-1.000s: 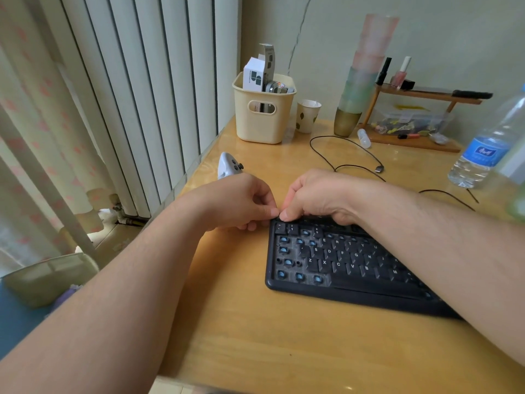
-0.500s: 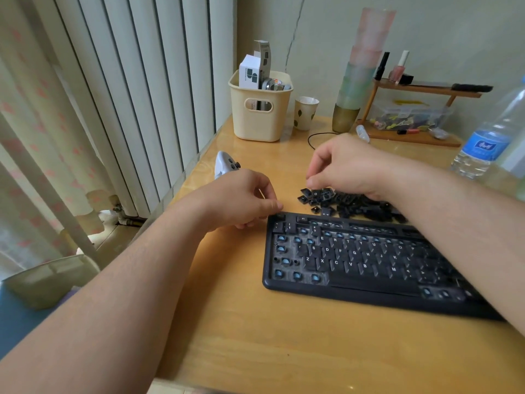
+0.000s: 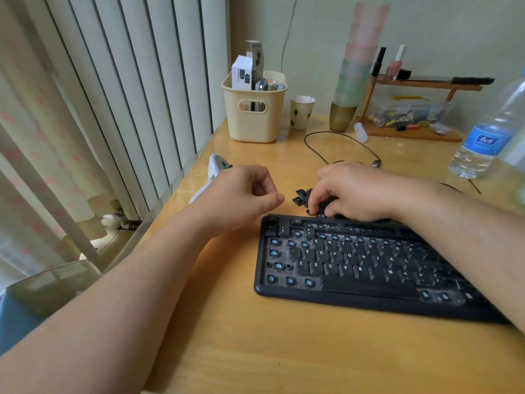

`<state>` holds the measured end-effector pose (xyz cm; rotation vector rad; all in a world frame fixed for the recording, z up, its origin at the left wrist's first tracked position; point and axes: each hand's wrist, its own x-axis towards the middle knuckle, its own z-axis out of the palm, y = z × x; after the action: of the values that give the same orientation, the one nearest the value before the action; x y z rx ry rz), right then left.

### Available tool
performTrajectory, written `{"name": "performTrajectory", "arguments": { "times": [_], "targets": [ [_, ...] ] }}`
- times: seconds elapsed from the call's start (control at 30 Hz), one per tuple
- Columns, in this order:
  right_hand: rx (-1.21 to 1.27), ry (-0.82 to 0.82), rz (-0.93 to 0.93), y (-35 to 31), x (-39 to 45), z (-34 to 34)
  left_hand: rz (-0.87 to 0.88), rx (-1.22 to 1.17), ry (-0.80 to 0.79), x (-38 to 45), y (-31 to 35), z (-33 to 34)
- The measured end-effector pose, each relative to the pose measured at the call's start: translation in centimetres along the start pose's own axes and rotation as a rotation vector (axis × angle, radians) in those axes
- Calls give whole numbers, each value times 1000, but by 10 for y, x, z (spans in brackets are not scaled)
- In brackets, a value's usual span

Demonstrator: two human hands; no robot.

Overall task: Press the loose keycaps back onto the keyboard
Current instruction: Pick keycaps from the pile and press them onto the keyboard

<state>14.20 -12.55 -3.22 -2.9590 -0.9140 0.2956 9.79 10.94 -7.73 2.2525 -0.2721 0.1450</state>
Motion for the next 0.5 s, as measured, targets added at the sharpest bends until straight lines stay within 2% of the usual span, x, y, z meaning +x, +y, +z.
{"name": "performTrajectory", "arguments": {
  "times": [0.17,0.27,0.5],
  "targets": [
    [-44,24,-35,4,0,6,83,-14,121,1,3,19],
    [-6,86,-38,10,-6,4,102,-15,100,2,7,24],
    [22,112,-60,16,-12,17,86,-55,75,7,9,30]
  ]
}}
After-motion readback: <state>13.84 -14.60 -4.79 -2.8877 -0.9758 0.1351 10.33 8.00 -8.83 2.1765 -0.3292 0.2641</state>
